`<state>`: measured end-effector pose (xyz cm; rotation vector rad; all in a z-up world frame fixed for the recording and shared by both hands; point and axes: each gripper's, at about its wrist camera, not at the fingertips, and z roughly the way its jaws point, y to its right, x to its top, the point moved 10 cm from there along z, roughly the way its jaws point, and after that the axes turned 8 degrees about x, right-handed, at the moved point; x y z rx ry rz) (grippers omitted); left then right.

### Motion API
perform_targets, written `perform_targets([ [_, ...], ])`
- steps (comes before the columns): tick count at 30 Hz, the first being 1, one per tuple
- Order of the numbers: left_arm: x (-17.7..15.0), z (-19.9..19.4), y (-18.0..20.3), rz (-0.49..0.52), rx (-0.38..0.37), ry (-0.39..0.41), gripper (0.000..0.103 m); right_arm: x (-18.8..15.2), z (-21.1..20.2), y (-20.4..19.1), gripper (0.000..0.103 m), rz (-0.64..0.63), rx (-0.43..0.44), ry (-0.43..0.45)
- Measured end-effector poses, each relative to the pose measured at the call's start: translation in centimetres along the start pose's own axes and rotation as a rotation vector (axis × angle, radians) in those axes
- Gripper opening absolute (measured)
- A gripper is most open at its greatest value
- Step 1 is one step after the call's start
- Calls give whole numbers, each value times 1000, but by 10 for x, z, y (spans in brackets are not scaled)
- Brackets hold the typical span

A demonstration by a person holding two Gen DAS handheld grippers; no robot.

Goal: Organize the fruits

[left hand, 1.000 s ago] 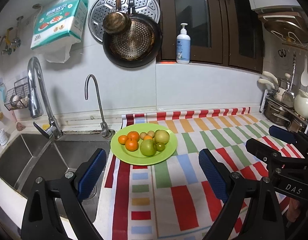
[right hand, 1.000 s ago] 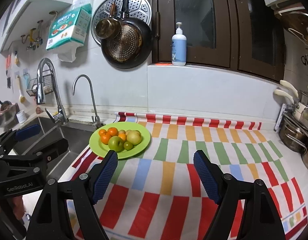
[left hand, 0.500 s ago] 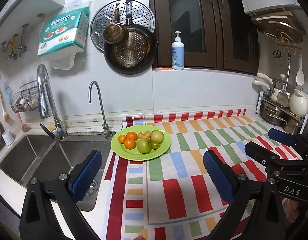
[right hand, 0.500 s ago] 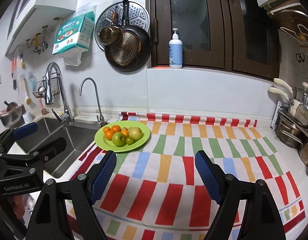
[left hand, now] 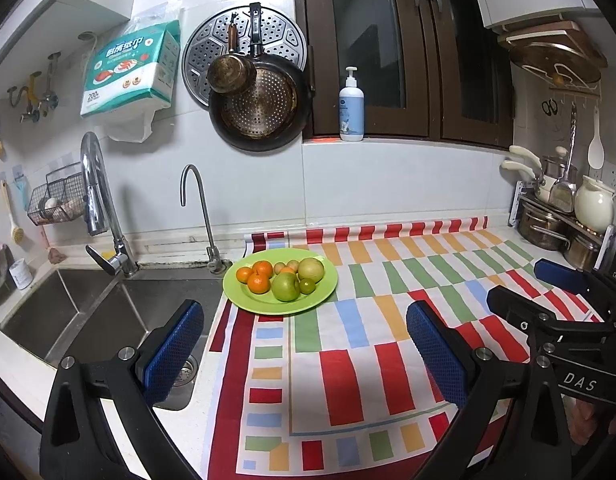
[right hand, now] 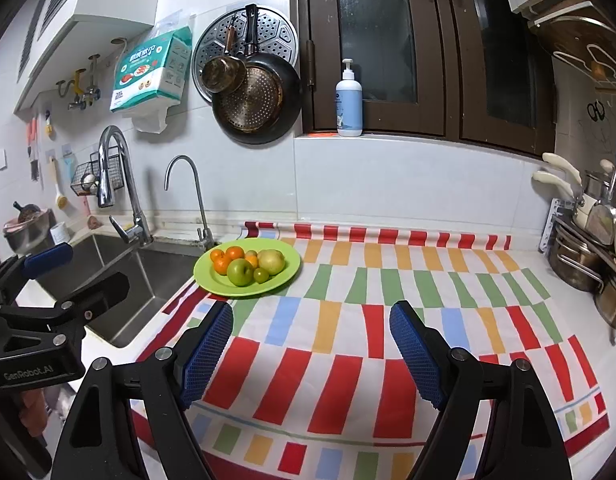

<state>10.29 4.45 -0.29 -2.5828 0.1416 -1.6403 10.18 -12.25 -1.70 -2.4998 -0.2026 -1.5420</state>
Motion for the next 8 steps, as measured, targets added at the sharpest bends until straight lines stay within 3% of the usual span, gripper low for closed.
perform_targets([
  [8, -2, -1, 1, -8, -5, -8, 103, -2, -2, 0, 81, 0, -1, 0],
])
